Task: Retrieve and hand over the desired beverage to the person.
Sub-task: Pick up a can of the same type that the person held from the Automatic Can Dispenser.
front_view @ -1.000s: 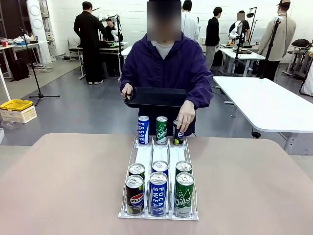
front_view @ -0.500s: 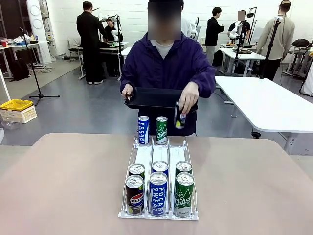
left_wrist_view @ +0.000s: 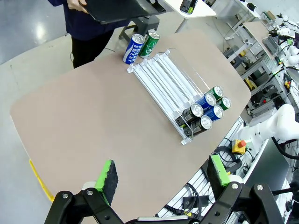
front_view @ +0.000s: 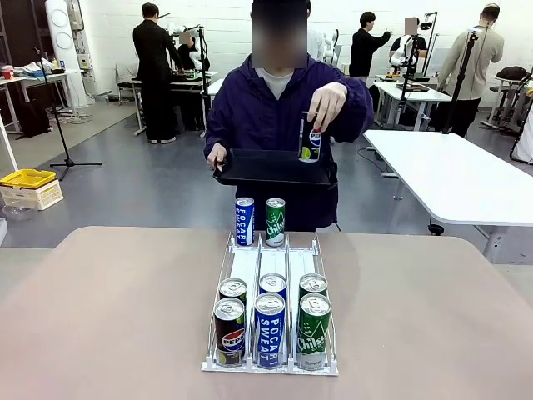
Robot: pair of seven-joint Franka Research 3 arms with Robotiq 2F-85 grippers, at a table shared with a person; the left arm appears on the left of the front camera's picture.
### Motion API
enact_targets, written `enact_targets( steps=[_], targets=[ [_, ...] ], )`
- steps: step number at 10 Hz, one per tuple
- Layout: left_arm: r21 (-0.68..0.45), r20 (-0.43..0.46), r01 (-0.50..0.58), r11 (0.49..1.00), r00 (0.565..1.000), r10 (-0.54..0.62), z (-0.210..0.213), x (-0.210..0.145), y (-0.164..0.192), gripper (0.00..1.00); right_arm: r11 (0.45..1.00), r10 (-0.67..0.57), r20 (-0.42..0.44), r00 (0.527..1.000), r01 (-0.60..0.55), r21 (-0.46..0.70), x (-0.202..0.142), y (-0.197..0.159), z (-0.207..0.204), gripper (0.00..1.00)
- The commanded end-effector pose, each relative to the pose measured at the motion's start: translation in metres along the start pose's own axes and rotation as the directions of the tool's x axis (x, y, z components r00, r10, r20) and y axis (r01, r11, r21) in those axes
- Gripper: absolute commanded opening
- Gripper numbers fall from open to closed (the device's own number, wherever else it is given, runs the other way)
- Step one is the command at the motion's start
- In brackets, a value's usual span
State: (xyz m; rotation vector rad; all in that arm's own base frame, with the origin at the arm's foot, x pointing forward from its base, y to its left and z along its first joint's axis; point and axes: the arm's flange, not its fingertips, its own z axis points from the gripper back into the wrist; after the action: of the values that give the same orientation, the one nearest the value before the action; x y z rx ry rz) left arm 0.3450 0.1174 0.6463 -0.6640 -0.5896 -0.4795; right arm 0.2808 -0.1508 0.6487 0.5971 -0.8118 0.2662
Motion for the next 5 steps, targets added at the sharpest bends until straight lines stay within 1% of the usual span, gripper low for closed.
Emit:
enact_targets(
  steps=[1,5],
  targets=[
    [-0.012,0.01,0.02,1.0,1.0,-0.02,0.002,0.0014,0.0014,1.0,1.0,0.007,0.01,1.0,-0.008,0.03,0.0008,-0.0027,-0.0008,1.0],
    [-0.012,0.01,0.02,1.0,1.0,-0.02,0.002,0.0014,0.0014,1.0,1.0,0.007,0.01,1.0,-0.008,0.03,0.0008,-0.0027,-0.0008,1.0]
  ],
)
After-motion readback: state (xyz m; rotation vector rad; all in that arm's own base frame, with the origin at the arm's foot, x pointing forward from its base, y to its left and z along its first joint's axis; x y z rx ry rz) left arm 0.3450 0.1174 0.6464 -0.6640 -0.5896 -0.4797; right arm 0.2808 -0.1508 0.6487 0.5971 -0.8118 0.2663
